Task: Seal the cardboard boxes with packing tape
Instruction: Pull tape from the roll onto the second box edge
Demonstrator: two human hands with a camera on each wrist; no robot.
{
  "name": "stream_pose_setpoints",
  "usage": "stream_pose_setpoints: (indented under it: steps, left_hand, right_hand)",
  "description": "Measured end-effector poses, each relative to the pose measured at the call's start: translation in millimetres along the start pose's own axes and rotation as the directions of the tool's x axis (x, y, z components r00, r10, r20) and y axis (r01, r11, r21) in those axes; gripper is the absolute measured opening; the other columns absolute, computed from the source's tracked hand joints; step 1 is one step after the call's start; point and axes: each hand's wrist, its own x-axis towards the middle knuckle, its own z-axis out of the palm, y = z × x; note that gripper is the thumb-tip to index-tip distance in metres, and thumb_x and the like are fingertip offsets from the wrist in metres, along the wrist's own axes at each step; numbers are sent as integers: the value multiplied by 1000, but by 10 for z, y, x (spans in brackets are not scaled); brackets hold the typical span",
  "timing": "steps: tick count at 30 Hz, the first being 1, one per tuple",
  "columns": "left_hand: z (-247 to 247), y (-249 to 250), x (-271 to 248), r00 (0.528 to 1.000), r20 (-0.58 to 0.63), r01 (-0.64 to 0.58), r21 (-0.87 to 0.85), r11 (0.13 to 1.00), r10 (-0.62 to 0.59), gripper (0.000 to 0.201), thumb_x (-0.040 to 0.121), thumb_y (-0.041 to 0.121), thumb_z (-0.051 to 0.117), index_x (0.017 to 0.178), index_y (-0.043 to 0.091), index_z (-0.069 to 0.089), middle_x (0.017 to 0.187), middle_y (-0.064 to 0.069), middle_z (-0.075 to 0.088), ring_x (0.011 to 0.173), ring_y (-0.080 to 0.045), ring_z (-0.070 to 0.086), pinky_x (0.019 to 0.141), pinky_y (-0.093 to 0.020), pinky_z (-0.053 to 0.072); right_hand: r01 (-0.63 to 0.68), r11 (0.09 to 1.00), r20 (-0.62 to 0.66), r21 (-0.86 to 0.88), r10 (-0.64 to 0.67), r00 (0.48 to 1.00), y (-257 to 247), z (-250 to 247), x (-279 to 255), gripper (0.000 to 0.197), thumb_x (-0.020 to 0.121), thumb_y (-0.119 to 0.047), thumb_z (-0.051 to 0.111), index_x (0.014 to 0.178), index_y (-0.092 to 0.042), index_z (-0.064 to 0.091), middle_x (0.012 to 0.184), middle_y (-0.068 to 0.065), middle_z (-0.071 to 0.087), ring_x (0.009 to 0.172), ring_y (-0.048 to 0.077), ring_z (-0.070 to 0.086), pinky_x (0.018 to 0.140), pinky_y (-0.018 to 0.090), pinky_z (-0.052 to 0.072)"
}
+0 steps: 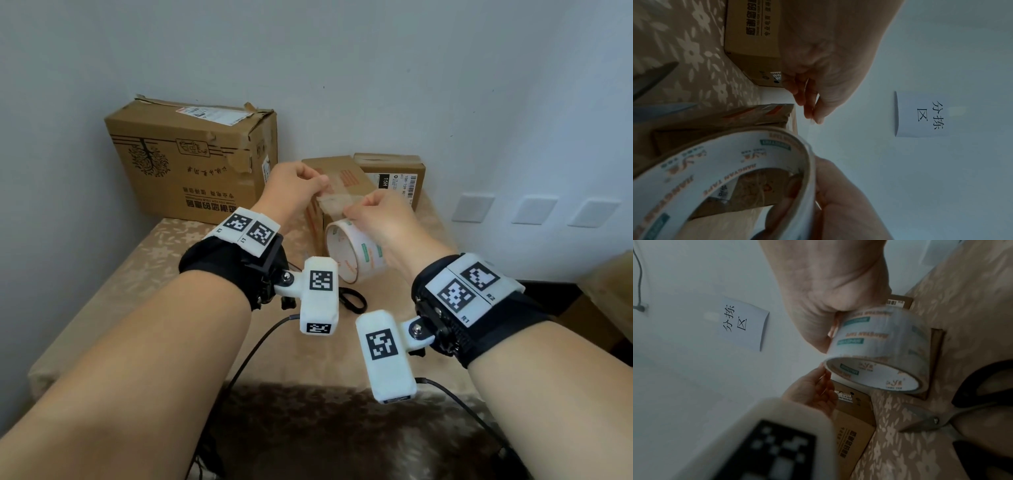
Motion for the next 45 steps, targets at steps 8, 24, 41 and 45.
stream_pose_setpoints:
  steps: [8, 24, 41, 45]
  left_hand:
    - [36, -152, 169, 999, -18, 35, 3, 999, -35, 21, 89, 18, 66, 69, 19, 58, 74, 6, 59, 68, -5, 53, 75, -27, 46]
    - [134, -340, 268, 999, -29, 40, 7, 999, -40, 22, 80, 17, 75, 78, 16, 53, 84, -2, 62, 80, -18, 62, 80, -37, 54]
    - [-29, -293, 43, 849, 518, -440, 586, 680, 103, 48, 105, 33, 23, 150, 19, 27, 158, 4, 20, 146, -11, 13, 117, -36, 6]
    - [18, -354, 60, 852, 517, -393, 530, 752, 82, 48, 105, 31, 21, 151, 15, 21, 160, 1, 11, 147, -11, 5, 116, -26, 2]
  right_hand:
    - [-45, 999, 19, 19, 45, 999, -27, 70, 76, 33, 81, -16, 69, 57, -20, 46, 66, 5, 58, 61, 22, 55, 65, 35, 48]
    - [-16, 1000, -11, 16, 16, 1000, 65, 114, 110, 34, 80, -15, 71, 55, -17, 49, 64, 5, 58, 59, 21, 55, 63, 34, 47]
    - [-40, 997, 69, 62, 36, 997, 150, 41, 85, 35, 85, -18, 71, 58, -17, 49, 66, 3, 59, 55, 15, 52, 58, 26, 45]
    - [-45, 998, 75, 43, 42, 996, 173, 65, 96, 33, 86, -19, 70, 59, -15, 51, 67, 6, 59, 55, 17, 52, 59, 27, 44]
